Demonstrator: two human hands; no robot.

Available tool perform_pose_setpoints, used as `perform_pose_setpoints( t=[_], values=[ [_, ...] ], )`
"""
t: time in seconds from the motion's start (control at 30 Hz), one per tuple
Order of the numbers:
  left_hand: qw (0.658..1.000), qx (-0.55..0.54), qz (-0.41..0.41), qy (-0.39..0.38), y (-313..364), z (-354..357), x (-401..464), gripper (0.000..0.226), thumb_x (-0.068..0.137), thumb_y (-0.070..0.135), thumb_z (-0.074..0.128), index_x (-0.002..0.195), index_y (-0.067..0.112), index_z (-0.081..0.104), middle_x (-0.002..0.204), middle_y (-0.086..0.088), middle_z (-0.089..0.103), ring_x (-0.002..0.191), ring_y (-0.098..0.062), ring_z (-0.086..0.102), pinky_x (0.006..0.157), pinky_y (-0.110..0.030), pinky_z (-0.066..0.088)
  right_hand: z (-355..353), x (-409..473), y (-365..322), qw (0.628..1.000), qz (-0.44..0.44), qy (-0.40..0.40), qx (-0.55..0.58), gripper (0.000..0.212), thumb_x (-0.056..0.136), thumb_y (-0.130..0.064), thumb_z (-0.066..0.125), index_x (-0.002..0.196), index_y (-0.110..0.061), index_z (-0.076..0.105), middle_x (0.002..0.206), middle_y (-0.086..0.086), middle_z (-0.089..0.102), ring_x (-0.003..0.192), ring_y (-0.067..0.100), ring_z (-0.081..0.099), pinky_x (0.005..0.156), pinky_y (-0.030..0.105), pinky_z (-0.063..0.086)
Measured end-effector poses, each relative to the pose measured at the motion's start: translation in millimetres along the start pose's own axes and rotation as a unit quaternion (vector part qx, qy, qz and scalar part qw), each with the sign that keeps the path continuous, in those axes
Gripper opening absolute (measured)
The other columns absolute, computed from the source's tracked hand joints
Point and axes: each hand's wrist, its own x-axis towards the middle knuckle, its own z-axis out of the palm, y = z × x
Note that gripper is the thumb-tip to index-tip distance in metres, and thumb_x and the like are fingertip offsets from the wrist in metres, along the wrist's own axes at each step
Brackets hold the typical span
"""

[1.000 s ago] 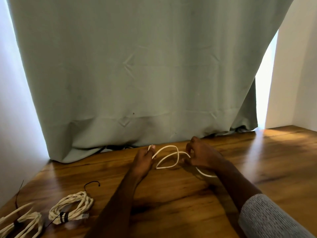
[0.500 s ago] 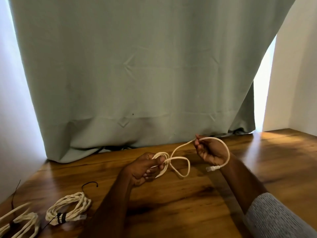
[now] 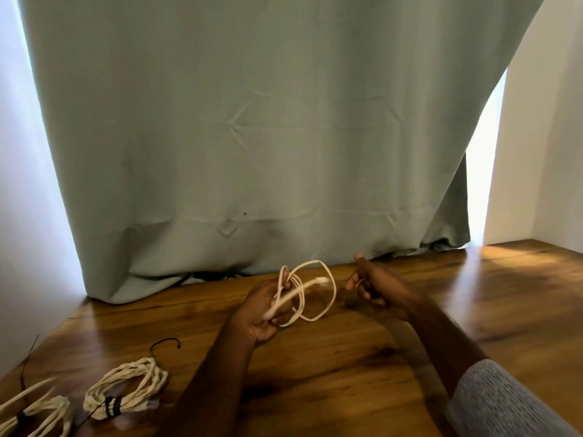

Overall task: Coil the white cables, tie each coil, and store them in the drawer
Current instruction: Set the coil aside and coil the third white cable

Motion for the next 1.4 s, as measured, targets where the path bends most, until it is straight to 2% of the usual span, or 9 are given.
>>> perform_pose_setpoints(
  t=[0.23, 0.4, 0.5, 0.7, 0.9, 1.0, 1.13, 1.3, 1.4],
  values=[
    [0.997, -0.034, 0.029, 0.069, -1.3, -5.0, 0.3, 0.034, 0.102, 0.026, 0.048, 0.074, 0.007, 0.052, 0.042, 0.001, 0.03, 0.027, -0.007, 0.023, 0.032, -0.016, 0.016, -2.3, -10.4, -2.1, 0.976, -0.122, -0.175, 0.039, 0.04, 0.092, -0.05, 0.065, 0.096, -0.011, 0.075, 0.065, 0.006, 0.049, 0.045, 0.012, 0.032, 0.044, 0.025, 0.022],
    [0.998, -0.027, -0.022, 0.05, -2.4, 2.1, 0.9, 0.03, 0.094, 0.029, 0.056, 0.073, 0.008, 0.052, 0.041, 0.002, 0.03, 0.026, -0.006, 0.024, 0.03, -0.016, 0.017, 28.9, -13.2, -15.4, 0.958, -0.284, 0.023, 0.035, 0.004, 0.091, -0.012, 0.072, 0.09, -0.008, 0.07, 0.068, -0.009, 0.063, 0.058, 0.0, 0.054, 0.053, 0.014, 0.041],
    [0.996, -0.078, -0.05, -0.007, 1.5, 13.7, -2.7, 0.031, 0.096, 0.026, 0.05, 0.072, 0.008, 0.051, 0.037, 0.003, 0.031, 0.024, -0.005, 0.026, 0.03, -0.016, 0.015, 33.5, -3.2, -6.5, 0.958, -0.241, 0.136, 0.082, 0.02, 0.102, -0.017, 0.055, 0.091, -0.012, 0.07, 0.075, -0.004, 0.065, 0.069, 0.009, 0.057, 0.058, 0.021, 0.043],
    [0.988, -0.144, -0.041, -0.032, 1.9, 18.3, 1.7, 0.032, 0.098, 0.026, 0.047, 0.072, 0.008, 0.051, 0.035, 0.004, 0.033, 0.023, -0.006, 0.029, 0.029, -0.016, 0.017, 29.9, -14.4, 16.8, 0.953, -0.063, -0.21, 0.209, 0.033, 0.096, -0.028, 0.061, 0.097, 0.003, 0.073, 0.118, 0.028, 0.067, 0.11, 0.038, 0.064, 0.091, 0.044, 0.052],
    [0.991, -0.125, -0.033, -0.034, 3.0, 17.4, 0.2, 0.033, 0.098, 0.03, 0.045, 0.074, 0.009, 0.048, 0.035, 0.005, 0.032, 0.023, -0.005, 0.028, 0.028, -0.016, 0.019, 30.4, 2.7, 8.4, 0.943, -0.121, 0.07, 0.301, 0.031, 0.103, -0.028, 0.054, 0.09, -0.002, 0.065, 0.08, 0.023, 0.072, 0.074, 0.032, 0.071, 0.076, 0.045, 0.058],
    [0.987, -0.14, -0.045, -0.06, 2.6, 18.6, 0.0, 0.042, 0.1, 0.04, 0.042, 0.071, 0.01, 0.048, 0.035, 0.005, 0.032, 0.023, -0.005, 0.029, 0.028, -0.015, 0.021, 15.9, 6.7, 7.6, 0.941, -0.178, 0.165, 0.236, 0.027, 0.1, -0.021, 0.06, 0.079, -0.004, 0.058, 0.049, 0.007, 0.044, 0.041, 0.02, 0.048, 0.055, 0.038, 0.049],
    [0.982, -0.155, -0.049, -0.092, 9.9, 11.2, -2.0, 0.052, 0.098, 0.054, 0.037, 0.072, 0.01, 0.047, 0.039, 0.005, 0.033, 0.028, -0.007, 0.02, 0.032, -0.015, 0.022, -11.1, 14.0, 15.9, 0.902, -0.258, 0.346, 0.008, 0.028, 0.085, -0.013, 0.077, 0.069, -0.007, 0.055, 0.054, -0.001, 0.049, 0.046, 0.011, 0.043, 0.054, 0.03, 0.038],
    [0.985, -0.092, -0.054, -0.134, 10.2, 11.1, -5.2, 0.035, 0.08, 0.015, 0.078, 0.076, 0.011, 0.043, 0.044, 0.005, 0.035, 0.03, -0.006, 0.027, 0.03, -0.019, 0.03, 0.0, -0.2, 12.7, 0.894, -0.236, 0.213, -0.315, 0.028, 0.09, -0.052, 0.067, 0.106, -0.03, 0.059, 0.086, -0.003, 0.07, 0.083, 0.021, 0.068, 0.07, 0.033, 0.05],
    [0.99, -0.02, -0.073, -0.121, 8.9, 19.8, -6.6, 0.031, 0.091, 0.019, 0.066, 0.076, 0.012, 0.039, 0.044, 0.005, 0.031, 0.03, -0.004, 0.03, 0.03, -0.017, 0.025, 19.0, 0.1, -1.2, 0.79, -0.198, 0.276, -0.51, 0.058, 0.1, -0.063, 0.032, 0.141, -0.026, 0.049, 0.14, 0.006, 0.056, 0.127, 0.032, 0.054, 0.102, 0.054, 0.042]
  ],
)
